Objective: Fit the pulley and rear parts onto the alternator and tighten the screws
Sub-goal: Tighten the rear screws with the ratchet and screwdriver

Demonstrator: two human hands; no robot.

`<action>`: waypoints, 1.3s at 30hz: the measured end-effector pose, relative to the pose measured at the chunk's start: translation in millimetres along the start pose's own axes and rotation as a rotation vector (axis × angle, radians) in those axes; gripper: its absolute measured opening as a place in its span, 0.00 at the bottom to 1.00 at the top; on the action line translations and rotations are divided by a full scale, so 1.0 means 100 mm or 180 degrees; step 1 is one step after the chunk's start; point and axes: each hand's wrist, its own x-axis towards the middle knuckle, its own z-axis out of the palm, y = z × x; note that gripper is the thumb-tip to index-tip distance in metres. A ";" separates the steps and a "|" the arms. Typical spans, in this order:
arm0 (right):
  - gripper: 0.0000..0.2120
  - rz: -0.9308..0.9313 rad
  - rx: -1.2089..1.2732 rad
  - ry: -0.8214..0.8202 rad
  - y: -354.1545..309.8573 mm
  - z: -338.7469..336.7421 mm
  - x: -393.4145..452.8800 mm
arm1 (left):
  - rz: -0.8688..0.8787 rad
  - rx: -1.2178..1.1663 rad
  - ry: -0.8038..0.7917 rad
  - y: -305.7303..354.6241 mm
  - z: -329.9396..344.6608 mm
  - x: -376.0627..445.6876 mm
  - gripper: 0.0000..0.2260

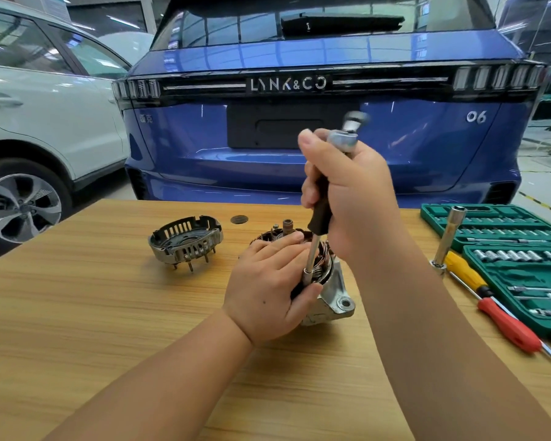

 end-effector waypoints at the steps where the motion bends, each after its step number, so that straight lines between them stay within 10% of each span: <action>1: 0.08 0.0095 0.0244 -0.0163 0.00 -0.01 0.00 | 0.0007 0.0005 0.0028 0.00 0.01 0.00 0.20; 11: 0.19 -0.0420 0.0612 -0.1297 0.04 0.07 -0.07 | 0.0057 -0.0061 0.0061 0.00 0.00 0.01 0.14; 20: 0.08 -0.0209 -0.0188 -0.0027 -0.03 0.07 -0.06 | -0.0028 0.0040 -0.0059 0.02 -0.01 0.00 0.20; 35: 0.18 -0.0061 0.1067 -0.1325 0.02 0.02 -0.03 | -0.0137 -0.0055 -0.0165 0.05 -0.06 0.01 0.21; 39: 0.16 0.0099 0.0911 -0.0939 -0.01 0.03 -0.03 | -0.0097 0.0041 -0.0095 0.04 -0.04 0.01 0.20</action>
